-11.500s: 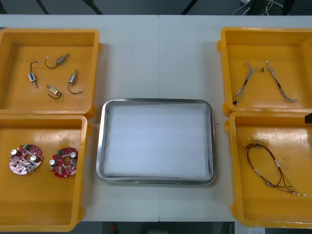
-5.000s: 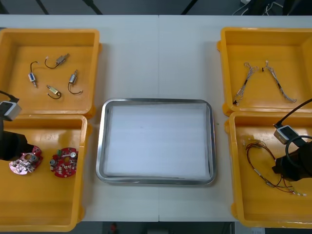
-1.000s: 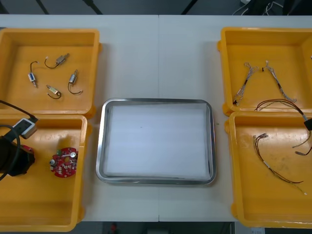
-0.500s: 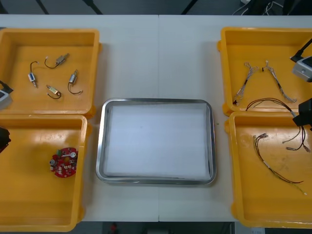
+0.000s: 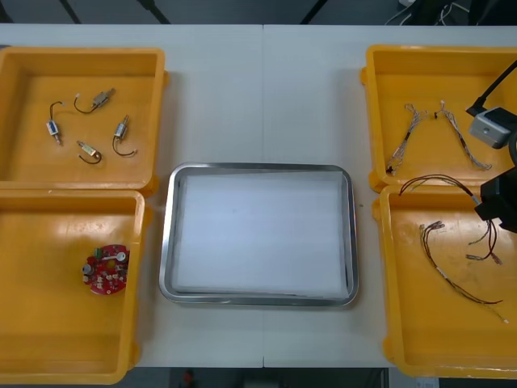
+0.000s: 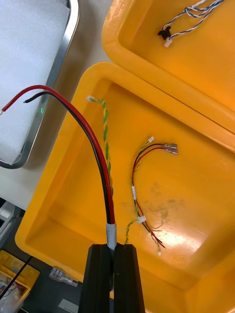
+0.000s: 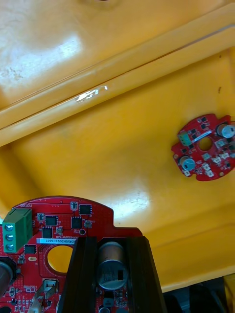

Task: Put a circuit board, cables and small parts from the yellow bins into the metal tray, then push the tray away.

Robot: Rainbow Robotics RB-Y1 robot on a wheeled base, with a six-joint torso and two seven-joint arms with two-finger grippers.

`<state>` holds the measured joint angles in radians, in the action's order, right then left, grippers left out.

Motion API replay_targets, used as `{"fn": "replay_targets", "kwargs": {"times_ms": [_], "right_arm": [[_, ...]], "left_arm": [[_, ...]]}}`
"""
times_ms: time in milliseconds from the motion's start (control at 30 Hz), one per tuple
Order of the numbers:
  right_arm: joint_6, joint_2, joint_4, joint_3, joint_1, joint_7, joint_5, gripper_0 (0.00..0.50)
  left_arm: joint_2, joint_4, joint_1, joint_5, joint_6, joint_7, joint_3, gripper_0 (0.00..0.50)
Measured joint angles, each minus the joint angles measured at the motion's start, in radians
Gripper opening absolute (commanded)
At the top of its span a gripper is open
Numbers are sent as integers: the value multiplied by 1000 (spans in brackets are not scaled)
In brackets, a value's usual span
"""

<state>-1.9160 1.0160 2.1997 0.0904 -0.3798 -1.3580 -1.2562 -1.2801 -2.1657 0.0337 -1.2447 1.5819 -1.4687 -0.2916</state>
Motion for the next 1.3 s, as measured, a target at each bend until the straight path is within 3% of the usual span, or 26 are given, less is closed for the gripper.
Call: {"fn": "replay_targets", "kwargs": {"times_ms": [333,533,733,1000,1133,1300], "right_arm": [[0,0,0,-3,0,0,0,0],[0,1,1,-4,0,0,0,0],[0,1,1,-4,-1,0,0,0],[0,1,1,-4,-1,0,0,0],[0,2,1,-4,-1,0,0,0],[0,2,1,-4,-1,0,0,0]], "left_arm": [[28,-62,-146,-29,111,45,24,0],[82,-124,-253,-14,141,321,116,0],[150,-202,-357,66,165,634,260,0],[287,-278,-483,186,258,749,423,0],[354,-286,-525,282,268,909,519,0],[455,-287,-535,467,286,1106,640,0]]}}
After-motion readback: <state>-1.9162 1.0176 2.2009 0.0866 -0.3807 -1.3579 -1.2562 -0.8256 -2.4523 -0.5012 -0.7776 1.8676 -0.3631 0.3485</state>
